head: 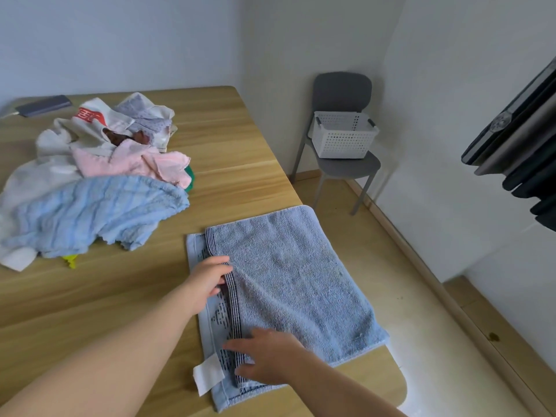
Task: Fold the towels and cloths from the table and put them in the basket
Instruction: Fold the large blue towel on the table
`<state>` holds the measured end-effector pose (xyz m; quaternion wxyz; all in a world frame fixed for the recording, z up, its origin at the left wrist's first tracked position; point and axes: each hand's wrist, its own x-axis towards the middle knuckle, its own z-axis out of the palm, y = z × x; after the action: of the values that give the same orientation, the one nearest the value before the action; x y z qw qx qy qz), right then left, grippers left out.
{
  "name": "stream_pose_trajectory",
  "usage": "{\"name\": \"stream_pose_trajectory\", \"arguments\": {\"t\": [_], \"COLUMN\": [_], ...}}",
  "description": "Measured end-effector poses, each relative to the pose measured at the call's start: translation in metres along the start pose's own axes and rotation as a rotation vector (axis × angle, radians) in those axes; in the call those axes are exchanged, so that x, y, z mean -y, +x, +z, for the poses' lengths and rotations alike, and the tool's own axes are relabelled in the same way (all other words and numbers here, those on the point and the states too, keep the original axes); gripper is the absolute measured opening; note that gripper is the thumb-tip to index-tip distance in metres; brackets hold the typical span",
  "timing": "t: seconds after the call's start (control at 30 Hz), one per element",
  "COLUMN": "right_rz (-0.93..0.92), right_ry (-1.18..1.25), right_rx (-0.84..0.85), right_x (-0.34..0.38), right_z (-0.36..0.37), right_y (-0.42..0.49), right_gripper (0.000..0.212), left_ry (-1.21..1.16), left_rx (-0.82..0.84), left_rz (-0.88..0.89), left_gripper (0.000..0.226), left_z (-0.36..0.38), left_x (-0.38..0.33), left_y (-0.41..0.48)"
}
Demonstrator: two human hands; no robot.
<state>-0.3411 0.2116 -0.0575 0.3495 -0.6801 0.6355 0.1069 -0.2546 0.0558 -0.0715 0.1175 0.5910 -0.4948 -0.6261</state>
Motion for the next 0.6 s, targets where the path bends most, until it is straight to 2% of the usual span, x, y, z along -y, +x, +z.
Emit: {"name": "stream_pose_trajectory", "arguments": {"t": [0.1, 0.2, 0.3, 0.4, 0.53, 0.6], "right_rz": [0.043, 0.078, 0.045, -0.021, -0.109, -0.125], "right_ry": [-0.007, 0.06, 0.207, 0.365, 0.538, 0.536], "right_rx": [0.015, -0.043, -0.153, -0.229, -0.211, -0.162], "right_x": [0.005, 0.007, 0.005, 0.009, 0.021, 0.029], "right_z": [0.0, -0.001, -0.005, -0.017, -0.037, -0.039], "right_y": [0.002, 0.0, -0.005, -0.014, -0.021, -0.018], "right_gripper": [0.04, 0.032, 0.019, 0.014, 0.025, 0.015], "left_ry": [-0.139, -0.228, -0.075, 0.152, 0.138, 0.127], "left_rx": [0.014, 0.013, -0.015, -0.082, -0.121, -0.183], "left_rz": [-0.04, -0.055, -0.011, 0.154, 0.281, 0.272], "left_gripper": [0.043, 0.056, 0.052, 0.05, 0.046, 0.043], "left_z": [0.002, 0.004, 0.003, -0.005, -0.02, -0.026], "left_x": [-0.006, -0.01, -0.014, -0.027, -0.036, -0.027], "left_y": [0.003, 0.007, 0.008, -0.002, -0.013, -0.014]}}
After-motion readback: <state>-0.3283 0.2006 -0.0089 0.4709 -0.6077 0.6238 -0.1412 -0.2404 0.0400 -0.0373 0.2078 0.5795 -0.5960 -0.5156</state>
